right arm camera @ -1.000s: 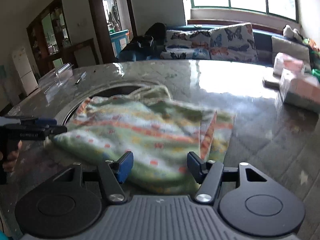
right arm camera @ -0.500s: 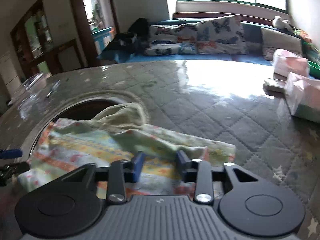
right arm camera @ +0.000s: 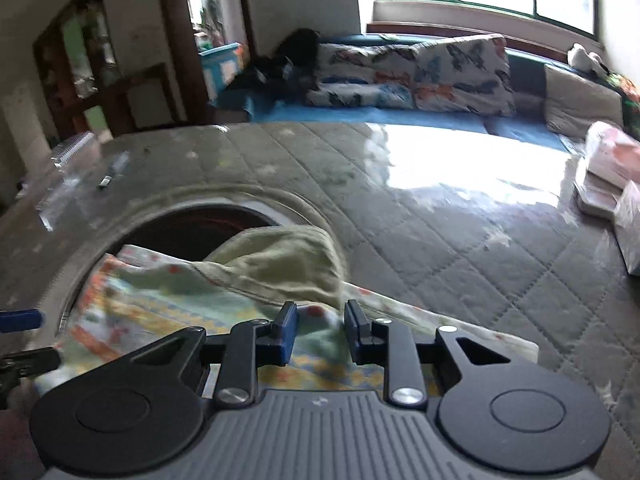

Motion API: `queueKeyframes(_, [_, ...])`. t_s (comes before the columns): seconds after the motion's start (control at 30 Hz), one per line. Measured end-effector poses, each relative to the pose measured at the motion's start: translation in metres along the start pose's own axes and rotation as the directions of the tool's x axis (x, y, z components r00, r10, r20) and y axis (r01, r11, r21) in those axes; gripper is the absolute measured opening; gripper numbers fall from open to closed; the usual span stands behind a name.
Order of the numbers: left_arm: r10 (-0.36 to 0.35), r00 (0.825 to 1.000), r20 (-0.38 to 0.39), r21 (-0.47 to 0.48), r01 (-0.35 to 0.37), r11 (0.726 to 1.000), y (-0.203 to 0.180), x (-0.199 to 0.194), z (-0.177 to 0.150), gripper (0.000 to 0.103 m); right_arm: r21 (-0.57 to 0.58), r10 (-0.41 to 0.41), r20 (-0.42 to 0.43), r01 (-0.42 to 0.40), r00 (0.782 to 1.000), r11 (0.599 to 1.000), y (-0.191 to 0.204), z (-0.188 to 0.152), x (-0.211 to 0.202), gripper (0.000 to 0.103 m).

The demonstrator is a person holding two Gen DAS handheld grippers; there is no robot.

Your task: Fold clothes

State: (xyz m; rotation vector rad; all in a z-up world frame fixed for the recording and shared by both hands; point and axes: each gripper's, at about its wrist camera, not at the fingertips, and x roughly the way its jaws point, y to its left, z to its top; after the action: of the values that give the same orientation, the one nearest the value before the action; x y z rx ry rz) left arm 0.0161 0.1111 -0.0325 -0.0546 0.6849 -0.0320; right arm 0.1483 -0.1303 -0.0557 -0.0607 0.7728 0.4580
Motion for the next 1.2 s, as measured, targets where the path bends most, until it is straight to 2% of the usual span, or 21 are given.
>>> queueKeyframes(0.2, [0.001,1.000,-0.005,-0.022,-0.001,1.000,0.005,-0.002,0.002,0.072,-0.051,0.012,0.043,-0.010,0.999,0.999,0.012,0.000,-0.023,0.026])
queueKeyframes(0.27, [0.004,1.000,-0.004,-0.018,-0.004,1.000,0.005,-0.002,0.002,0.072,-0.084,0.036,0.053,-0.032,0.998,0.996,0.022,0.000,-0.031,0.028])
queueKeyframes(0.33, [0.011,1.000,-0.003,-0.002,-0.011,1.000,0.003,-0.001,0.000,0.073,-0.121,0.065,0.061,-0.057,0.996,0.991,0.034,-0.002,-0.040,0.036])
queueKeyframes(0.47, [0.021,1.000,-0.003,0.003,-0.021,1.000,0.003,-0.003,0.002,0.074,-0.206,0.127,0.061,-0.112,0.990,0.972,0.062,-0.008,-0.053,0.038])
queueKeyframes(0.57, [0.035,0.999,-0.003,-0.016,-0.035,0.999,0.008,-0.004,0.005,0.074,-0.295,0.170,0.047,-0.148,0.984,0.944,0.089,-0.018,-0.059,0.040])
queueKeyframes(0.63, [0.052,0.999,-0.003,-0.037,-0.052,0.998,0.015,-0.006,0.008,0.072,-0.361,0.197,0.036,-0.171,0.980,0.917,0.108,-0.026,-0.060,0.043])
queueKeyframes(0.8, [0.065,0.998,-0.010,-0.121,-0.066,0.990,0.033,-0.013,0.016,0.072,-0.491,0.249,-0.004,-0.219,0.968,0.843,0.153,-0.044,-0.059,0.043])
queueKeyframes(1.07, [-0.017,1.000,-0.013,-0.259,0.013,0.966,0.051,-0.019,0.026,0.072,-0.587,0.274,-0.055,-0.253,0.960,0.769,0.196,-0.059,-0.044,0.043])
queueKeyframes(1.2, [-0.080,0.997,-0.024,-0.314,0.068,0.947,0.051,-0.016,0.028,0.073,-0.603,0.261,-0.073,-0.251,0.963,0.757,0.204,-0.064,-0.034,0.042])
